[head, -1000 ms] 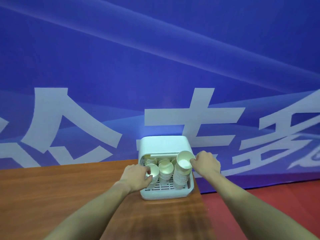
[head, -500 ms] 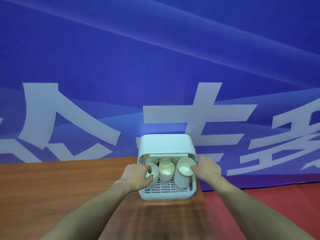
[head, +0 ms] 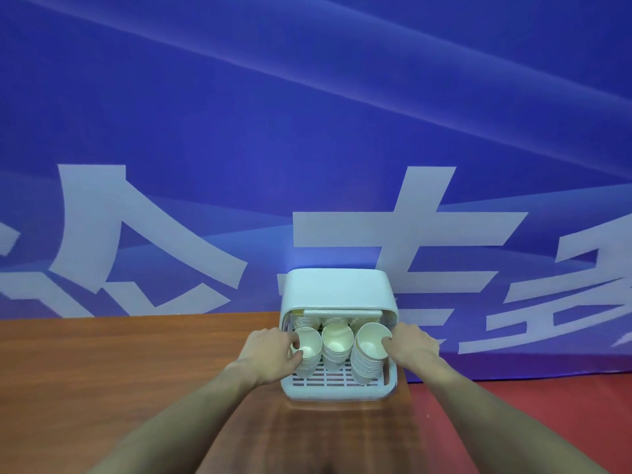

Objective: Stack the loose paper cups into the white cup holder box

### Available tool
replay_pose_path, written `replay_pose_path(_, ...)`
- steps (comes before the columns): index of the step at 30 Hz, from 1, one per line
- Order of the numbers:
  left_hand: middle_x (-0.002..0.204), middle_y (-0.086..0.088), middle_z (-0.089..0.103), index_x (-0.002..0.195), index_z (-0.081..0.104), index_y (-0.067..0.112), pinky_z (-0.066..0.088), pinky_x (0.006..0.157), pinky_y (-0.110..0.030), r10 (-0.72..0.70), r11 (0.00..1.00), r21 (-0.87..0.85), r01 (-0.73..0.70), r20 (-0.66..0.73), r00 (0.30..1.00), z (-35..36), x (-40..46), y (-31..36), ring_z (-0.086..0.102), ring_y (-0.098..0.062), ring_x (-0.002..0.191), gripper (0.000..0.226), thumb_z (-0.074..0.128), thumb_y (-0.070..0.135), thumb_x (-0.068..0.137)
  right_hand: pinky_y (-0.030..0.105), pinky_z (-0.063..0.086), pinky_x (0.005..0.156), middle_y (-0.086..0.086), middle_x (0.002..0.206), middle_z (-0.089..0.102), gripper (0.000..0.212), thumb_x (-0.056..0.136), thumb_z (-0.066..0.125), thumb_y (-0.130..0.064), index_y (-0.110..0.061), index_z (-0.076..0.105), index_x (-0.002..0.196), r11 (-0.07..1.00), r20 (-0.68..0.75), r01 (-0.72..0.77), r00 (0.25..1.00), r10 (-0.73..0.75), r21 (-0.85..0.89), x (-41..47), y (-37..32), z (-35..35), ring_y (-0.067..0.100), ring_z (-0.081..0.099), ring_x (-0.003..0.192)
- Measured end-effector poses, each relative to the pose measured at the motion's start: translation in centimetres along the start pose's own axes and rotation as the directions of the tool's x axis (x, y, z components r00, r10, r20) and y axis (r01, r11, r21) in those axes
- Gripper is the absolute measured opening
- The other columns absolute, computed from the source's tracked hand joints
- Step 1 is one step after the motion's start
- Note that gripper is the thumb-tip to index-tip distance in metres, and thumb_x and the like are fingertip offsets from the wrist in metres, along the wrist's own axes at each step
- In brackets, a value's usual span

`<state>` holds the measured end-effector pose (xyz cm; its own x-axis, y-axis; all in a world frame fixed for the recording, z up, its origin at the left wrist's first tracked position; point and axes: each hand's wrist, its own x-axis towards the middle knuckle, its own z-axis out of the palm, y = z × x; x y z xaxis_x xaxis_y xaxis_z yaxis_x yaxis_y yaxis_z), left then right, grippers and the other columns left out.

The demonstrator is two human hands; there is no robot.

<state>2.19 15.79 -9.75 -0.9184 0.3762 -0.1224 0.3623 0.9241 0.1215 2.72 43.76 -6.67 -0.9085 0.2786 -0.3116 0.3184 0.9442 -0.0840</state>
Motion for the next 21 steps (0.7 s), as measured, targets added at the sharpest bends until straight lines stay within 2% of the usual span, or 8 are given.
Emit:
replay_pose_path(5,0.086,0.005,0.071,0.101,0.061,0.032,0.047,0.076,-0.033,-0.019,1.000,-0.018,0.019,-0.001,1.000,-0.2,-1.4,-0.9,0.065,-0.024,0.087,0.037,0.037,0.053,0.084,0.029,0.040,0.068,0.001,0.094,0.060,0.020,0.089,0.047,-0.032,-0.016,0.056,0.097,0.999,0.008,0.036,0.999,-0.036,-0.025,-0.6,-0.2,0.1,0.022,0.054,0.082)
replay_pose_path(9,0.089,0.001,0.071,0.101,0.062,0.031,0.048,0.080,-0.033,-0.040,0.999,-0.005,0.040,0.009,0.999,-1.1,-2.0,-1.1,0.065,-0.027,0.089,0.034,0.040,0.052,0.085,0.031,0.040,0.070,0.001,0.105,0.061,0.030,0.090,0.045,-0.030,-0.016,0.056,0.114,0.999,0.060,0.010,0.998,-0.008,-0.035,-0.9,0.0,0.5,0.023,0.054,0.086)
replay_pose_path(11,0.091,0.000,0.072,0.103,0.062,0.030,0.048,0.080,-0.034,-0.036,0.999,0.013,0.035,0.024,0.999,-1.3,-2.1,-1.0,0.065,-0.028,0.090,0.034,0.040,0.051,0.086,0.031,0.041,0.073,0.001,0.110,0.062,0.033,0.089,0.045,-0.029,-0.017,0.055,0.117,0.999,0.073,0.000,0.997,0.003,-0.035,-0.9,0.0,1.1,0.024,0.059,0.096)
replay_pose_path(13,0.091,0.001,0.071,0.105,0.062,0.030,0.048,0.080,-0.034,-0.022,0.999,0.038,0.020,0.037,0.999,-1.5,-2.2,-0.7,0.065,-0.028,0.090,0.036,0.039,0.050,0.087,0.031,0.041,0.073,0.002,0.113,0.063,0.032,0.090,0.044,-0.029,-0.017,0.057,0.116,0.999,0.060,0.001,0.998,0.002,-0.043,-1.1,-0.2,1.5,0.024,0.060,0.102)
replay_pose_path(18,0.093,0.000,0.070,0.104,0.062,0.028,0.049,0.081,-0.034,-0.020,0.998,0.058,0.017,0.058,0.998,-2.4,-2.6,-0.6,0.064,-0.028,0.091,0.035,0.040,0.049,0.087,0.031,0.042,0.071,0.002,0.108,0.065,0.037,0.094,0.039,-0.044,-0.018,0.060,0.110,0.991,-0.016,0.053,0.998,-0.056,-0.124,-1.8,0.3,0.6,0.025,0.062,0.100)
replay_pose_path(21,0.097,-0.001,0.070,0.106,0.062,0.028,0.047,0.081,-0.034,-0.042,0.994,0.106,0.033,0.087,0.995,-3.7,-3.6,-0.8,0.064,-0.029,0.094,0.034,0.041,0.048,0.089,0.031,0.041,0.071,0.001,0.104,0.065,0.037,0.094,0.038,-0.048,-0.019,0.059,0.098,0.991,-0.041,0.048,0.998,-0.053,-0.124,-2.2,1.5,-0.8,0.024,0.061,0.096)
